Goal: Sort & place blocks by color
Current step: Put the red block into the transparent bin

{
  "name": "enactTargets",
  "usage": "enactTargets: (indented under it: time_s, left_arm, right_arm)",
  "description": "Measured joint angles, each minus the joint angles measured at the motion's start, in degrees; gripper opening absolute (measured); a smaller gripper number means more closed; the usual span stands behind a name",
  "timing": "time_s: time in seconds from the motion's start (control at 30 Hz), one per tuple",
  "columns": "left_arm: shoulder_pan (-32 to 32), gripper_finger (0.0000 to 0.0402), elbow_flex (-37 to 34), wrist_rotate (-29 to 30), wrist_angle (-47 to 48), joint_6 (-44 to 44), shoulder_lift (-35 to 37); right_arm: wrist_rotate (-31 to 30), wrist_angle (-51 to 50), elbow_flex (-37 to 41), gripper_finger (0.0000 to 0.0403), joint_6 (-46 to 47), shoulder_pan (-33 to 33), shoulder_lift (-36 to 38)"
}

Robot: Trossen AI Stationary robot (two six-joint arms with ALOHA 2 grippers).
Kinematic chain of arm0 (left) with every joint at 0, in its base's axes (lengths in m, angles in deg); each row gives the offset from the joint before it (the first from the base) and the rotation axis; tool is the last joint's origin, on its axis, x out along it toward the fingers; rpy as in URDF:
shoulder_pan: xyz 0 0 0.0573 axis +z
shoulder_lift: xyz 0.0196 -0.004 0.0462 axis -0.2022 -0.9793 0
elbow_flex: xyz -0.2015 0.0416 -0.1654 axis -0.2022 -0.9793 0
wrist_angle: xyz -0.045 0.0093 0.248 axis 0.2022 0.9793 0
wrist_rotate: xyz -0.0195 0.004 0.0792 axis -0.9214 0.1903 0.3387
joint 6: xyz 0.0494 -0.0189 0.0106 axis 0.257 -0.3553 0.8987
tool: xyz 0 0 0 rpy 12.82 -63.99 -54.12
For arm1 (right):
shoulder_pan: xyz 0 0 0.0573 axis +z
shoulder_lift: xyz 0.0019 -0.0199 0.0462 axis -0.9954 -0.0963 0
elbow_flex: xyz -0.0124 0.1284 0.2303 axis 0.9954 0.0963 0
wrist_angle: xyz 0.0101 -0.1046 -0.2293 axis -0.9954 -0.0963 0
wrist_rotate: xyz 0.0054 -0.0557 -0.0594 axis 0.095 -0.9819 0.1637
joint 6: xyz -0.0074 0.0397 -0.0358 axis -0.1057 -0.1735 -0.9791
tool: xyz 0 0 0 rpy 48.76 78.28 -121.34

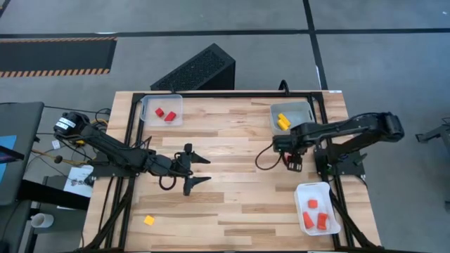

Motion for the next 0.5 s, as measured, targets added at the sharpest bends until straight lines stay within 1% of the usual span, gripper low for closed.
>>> enactTargets:
  time_s: [0.1, 0.17, 0.27, 0.37, 0.5]
  left_arm:
    - [0.0, 0.0279, 0.0, 0.0, 0.3, -0.4, 0.0]
    - [0.0, 0.0279, 0.0, 0.0, 0.5, -0.4, 0.0]
    - [0.0, 0.0279, 0.0, 0.1, 0.6, -0.5, 0.0]
    - [0.0, 0.0279, 0.0, 1.5, 0.6, -0.5, 0.0]
    - [0.0, 0.0279, 0.0, 1.6, 0.6, -0.6, 0.0]
  right_arm:
    - [1.0, 4.7, 4.5, 0.0242, -3.6, -2.0, 2.1]
    - [1.4, 6.9, 6.5, 0.0242, -5.5, -2.1, 2.6]
    - [1.9, 7.3, 6.2, 0.0242, -6.1, -1.8, 1.4]
    - [2.6, 9.6, 6.1, 0.0242, -7.8, -0.1, 0.3]
    - [3.5, 13.1, 6.1, 0.0242, -6.5, 0.9, -2.7]
